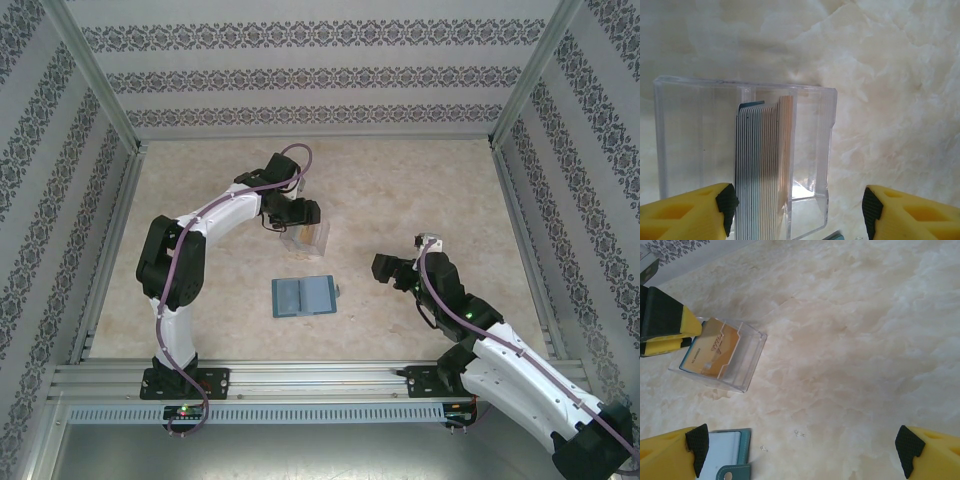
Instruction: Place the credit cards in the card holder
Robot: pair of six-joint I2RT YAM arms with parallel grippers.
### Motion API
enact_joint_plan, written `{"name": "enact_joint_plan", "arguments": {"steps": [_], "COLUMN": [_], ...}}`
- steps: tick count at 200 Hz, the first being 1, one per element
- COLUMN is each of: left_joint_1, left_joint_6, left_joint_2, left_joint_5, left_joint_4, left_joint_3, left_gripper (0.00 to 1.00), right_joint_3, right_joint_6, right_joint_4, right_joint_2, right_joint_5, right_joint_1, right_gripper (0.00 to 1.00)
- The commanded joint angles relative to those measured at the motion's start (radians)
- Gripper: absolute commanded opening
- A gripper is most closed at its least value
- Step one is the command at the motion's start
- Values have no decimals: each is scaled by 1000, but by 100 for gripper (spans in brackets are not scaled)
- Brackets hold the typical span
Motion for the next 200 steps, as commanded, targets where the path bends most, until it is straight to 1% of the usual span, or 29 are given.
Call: {"name": "enact_joint_plan", "arguments": {"steps": [1, 40, 92, 123, 156, 181, 200], "left_joint_1": [-9, -9, -9, -10, -14, -17, -18], "left_joint_6": [2, 23, 27, 24, 36, 47, 44], "left_joint_2": [-23, -54, -13, -8, 4, 29, 29], "left_joint_5": [-38, -49, -43, -26, 42, 39, 31], "left_joint_4": [-42, -15, -37, -16, -11, -59, -56], "left_joint_3": [5, -9, 2, -15, -10, 17, 8], "left_gripper": [70, 73, 73, 73, 69, 67, 67], "right_joint_3": [0, 3, 11, 15, 9, 7, 8], "right_joint_6": [-5, -1, 11, 13, 27, 36, 36], "right_joint_4": [-6, -2, 3, 5, 9, 7, 10], "right_joint_2": [2, 10, 33, 34, 33, 34, 35], "right_joint_5": [-12, -16, -24, -32, -34, -32, -40], "right_joint_1": [-10, -10, -10, -10, -10, -10, -10], "right_gripper": [98, 98, 98, 98, 98, 98, 98]}}
